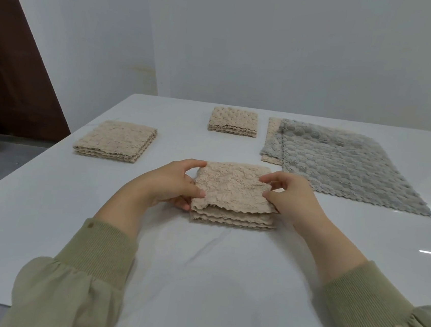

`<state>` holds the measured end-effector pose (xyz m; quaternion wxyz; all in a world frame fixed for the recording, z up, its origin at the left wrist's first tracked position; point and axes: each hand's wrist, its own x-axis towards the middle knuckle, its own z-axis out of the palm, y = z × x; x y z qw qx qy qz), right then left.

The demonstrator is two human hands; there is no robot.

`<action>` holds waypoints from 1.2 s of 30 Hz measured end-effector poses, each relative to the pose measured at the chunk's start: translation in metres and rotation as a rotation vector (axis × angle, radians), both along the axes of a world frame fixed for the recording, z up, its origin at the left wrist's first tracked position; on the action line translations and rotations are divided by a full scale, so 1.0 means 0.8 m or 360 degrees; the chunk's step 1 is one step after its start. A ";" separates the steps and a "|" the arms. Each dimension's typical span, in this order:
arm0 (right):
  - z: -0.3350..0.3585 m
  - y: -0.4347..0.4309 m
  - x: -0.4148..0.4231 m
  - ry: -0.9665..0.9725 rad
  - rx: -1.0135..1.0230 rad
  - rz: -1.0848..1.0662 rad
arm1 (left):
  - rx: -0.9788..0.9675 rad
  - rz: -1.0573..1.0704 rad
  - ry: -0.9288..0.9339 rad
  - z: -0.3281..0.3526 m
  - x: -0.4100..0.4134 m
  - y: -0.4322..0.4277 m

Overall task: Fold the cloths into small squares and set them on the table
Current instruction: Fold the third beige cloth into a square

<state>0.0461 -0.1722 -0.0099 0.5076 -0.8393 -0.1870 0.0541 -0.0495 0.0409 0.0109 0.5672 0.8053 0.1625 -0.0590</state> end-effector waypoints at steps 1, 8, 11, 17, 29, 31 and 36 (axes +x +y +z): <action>0.000 0.000 0.000 -0.0006 -0.0006 0.0007 | 0.0001 -0.0002 0.0002 0.000 0.000 0.001; -0.001 0.001 -0.001 -0.0142 -0.0202 0.0040 | 0.0132 -0.0064 0.0051 -0.002 0.000 -0.001; -0.004 0.004 -0.004 -0.0246 -0.0306 0.0022 | 0.0277 -0.0086 0.0036 -0.006 0.001 -0.001; -0.006 0.005 -0.005 -0.0307 -0.0392 0.0028 | 0.0846 0.0097 -0.0317 -0.010 0.008 -0.002; 0.008 -0.007 -0.005 -0.0198 -0.0167 0.0040 | 0.1316 -0.0501 -0.0270 -0.050 0.024 -0.030; 0.017 -0.019 -0.007 -0.0177 -0.0057 0.0044 | 0.1324 -0.0494 -0.0276 -0.049 0.023 -0.031; 0.018 -0.040 -0.018 -0.0307 -0.0273 0.0261 | 0.1333 -0.0475 -0.0271 -0.048 0.021 -0.033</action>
